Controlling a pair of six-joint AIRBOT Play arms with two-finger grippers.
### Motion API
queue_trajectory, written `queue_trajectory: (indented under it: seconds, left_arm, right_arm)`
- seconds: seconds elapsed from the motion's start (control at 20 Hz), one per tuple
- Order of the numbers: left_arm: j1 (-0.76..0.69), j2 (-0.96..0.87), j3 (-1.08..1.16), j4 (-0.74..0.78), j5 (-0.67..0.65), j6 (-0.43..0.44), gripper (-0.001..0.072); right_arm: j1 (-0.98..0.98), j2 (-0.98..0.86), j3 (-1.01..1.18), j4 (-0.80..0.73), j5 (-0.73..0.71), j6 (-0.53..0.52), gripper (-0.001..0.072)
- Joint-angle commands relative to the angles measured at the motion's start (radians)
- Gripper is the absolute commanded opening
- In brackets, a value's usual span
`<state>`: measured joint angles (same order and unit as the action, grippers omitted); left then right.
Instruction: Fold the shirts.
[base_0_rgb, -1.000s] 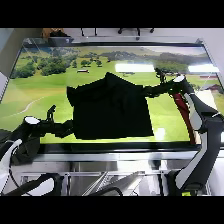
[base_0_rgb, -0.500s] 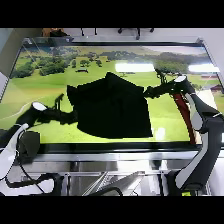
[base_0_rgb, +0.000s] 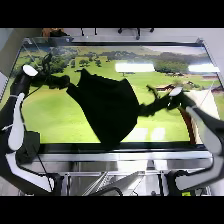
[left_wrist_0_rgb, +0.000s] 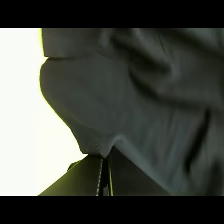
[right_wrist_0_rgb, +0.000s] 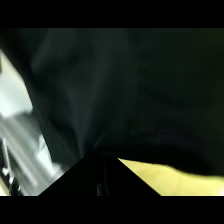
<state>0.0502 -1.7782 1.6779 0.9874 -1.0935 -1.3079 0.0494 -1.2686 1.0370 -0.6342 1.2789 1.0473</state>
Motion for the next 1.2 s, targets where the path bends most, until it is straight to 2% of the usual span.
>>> queue_trajectory:
  seconds: [0.0, 0.1, 0.15, 0.2, 0.25, 0.4, 0.55, 0.65, 0.85, 0.9, 0.95, 1.15]
  left_arm:
    - [-0.013, -0.16, 0.249, 0.014, -0.037, -0.022, 0.0015]
    - [-0.029, -0.215, 0.331, 0.014, -0.07, -0.041, 0.0021]
    - [-0.03, -0.235, 0.372, 0.013, -0.101, -0.045, 0.0325]
    - [-0.037, -0.239, 0.39, 0.014, -0.124, -0.058, 0.0701]
    - [-0.035, -0.232, 0.391, 0.013, -0.148, -0.069, 0.0692]
    - [-0.007, -0.187, 0.383, 0.015, -0.276, -0.102, 0.0692]
    - [0.035, -0.094, 0.235, 0.016, -0.429, -0.132, 0.0691]
    - [0.054, 0.001, 0.042, 0.016, -0.47, -0.134, 0.0691]
    - [0.047, 0.229, -0.42, 0.017, -0.416, -0.122, 0.0691]
    - [0.041, 0.284, -0.531, 0.016, -0.398, -0.122, 0.0691]
    - [0.032, 0.341, -0.644, 0.016, -0.376, -0.122, 0.0691]
    - [-0.031, 0.503, -0.958, 0.011, -0.232, -0.123, 0.069]
  right_arm:
    - [0.189, 0.281, -0.394, 0.136, -0.31, 0.042, 0.0028]
    - [0.275, 0.378, -0.473, 0.209, -0.503, 0.041, 0.0029]
    - [0.289, 0.398, -0.472, 0.209, -0.547, 0.035, 0.0071]
    - [0.287, 0.406, -0.467, 0.209, -0.565, 0.024, 0.0263]
    - [0.276, 0.406, -0.462, 0.209, -0.573, 0.014, 0.0394]
    - [0.195, 0.406, -0.458, 0.2, -0.533, 0.006, 0.0393]
    - [0.018, 0.41, -0.43, 0.164, -0.325, -0.016, 0.0391]
    - [-0.117, 0.409, -0.396, 0.103, -0.218, -0.043, 0.0393]
    - [-0.249, 0.389, -0.372, 0.073, -0.196, -0.151, 0.0396]
    - [-0.246, 0.373, -0.372, 0.074, -0.192, -0.162, 0.042]
    - [-0.239, 0.357, -0.372, 0.077, -0.182, -0.162, 0.0516]
    - [-0.166, 0.302, -0.369, 0.103, -0.179, -0.209, 0.0519]
